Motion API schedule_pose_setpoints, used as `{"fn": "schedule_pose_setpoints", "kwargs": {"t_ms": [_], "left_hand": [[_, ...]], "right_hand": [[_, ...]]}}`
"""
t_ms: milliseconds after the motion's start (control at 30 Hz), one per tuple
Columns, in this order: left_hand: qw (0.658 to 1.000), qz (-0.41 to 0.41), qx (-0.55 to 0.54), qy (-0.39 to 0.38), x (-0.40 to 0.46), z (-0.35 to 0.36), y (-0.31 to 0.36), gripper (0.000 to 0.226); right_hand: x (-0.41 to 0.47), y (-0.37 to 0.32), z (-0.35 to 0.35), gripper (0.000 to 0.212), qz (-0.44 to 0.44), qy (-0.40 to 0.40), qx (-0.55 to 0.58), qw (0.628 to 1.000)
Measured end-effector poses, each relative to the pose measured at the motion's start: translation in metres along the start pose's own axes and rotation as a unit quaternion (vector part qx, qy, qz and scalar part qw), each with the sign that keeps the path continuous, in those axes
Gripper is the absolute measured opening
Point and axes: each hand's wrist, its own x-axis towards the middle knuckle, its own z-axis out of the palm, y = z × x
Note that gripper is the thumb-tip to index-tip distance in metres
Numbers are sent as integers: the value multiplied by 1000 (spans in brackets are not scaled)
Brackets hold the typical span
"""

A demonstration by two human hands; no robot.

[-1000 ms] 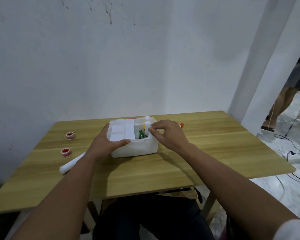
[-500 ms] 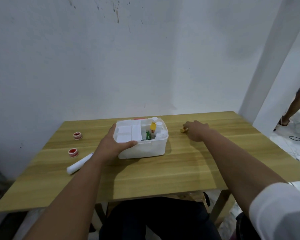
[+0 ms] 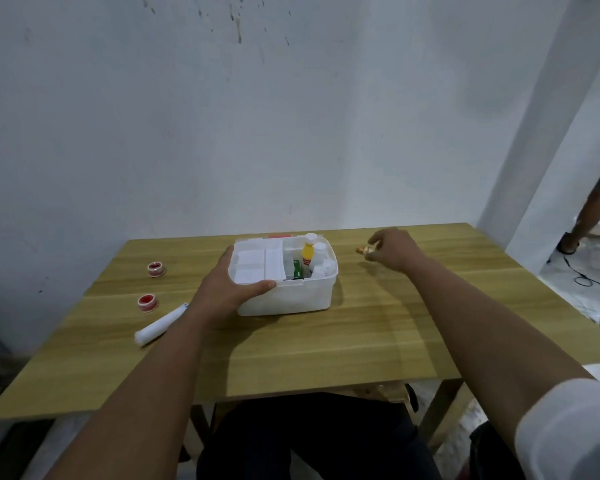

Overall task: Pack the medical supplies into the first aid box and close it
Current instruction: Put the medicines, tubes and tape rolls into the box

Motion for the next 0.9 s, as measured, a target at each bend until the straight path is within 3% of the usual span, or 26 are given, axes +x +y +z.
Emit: {"fn": "schedule_pose_setpoints", "kwargs": {"t_ms": [167,333,433,567,767,900], "left_hand": [[1000,-3,1,-5,1,-1,-1,106],[1000,-1,3,-3,2,-2,-2,107],[1000,2,-2,-11,1,-2,-1,98],[1000,2,12,-6,2,0,-2,104],[1000,-1,6,-8,2,-1,-2,111],[1000,3,-1,3,2,0,-2,99]], "right_hand": [[-11,-56,-50,35,-31,68,181,981],[-22,-112,-80,22,-97,-56,213,971],[-26,-136,-73,21,-155,-104,148,971],[-33,-158,-52,20,-223,-146,-22,964],[-40,-169,-16,19,-252,-176,-216,927],[-40,-165,0,15,-249,-171,-269,915]]}}
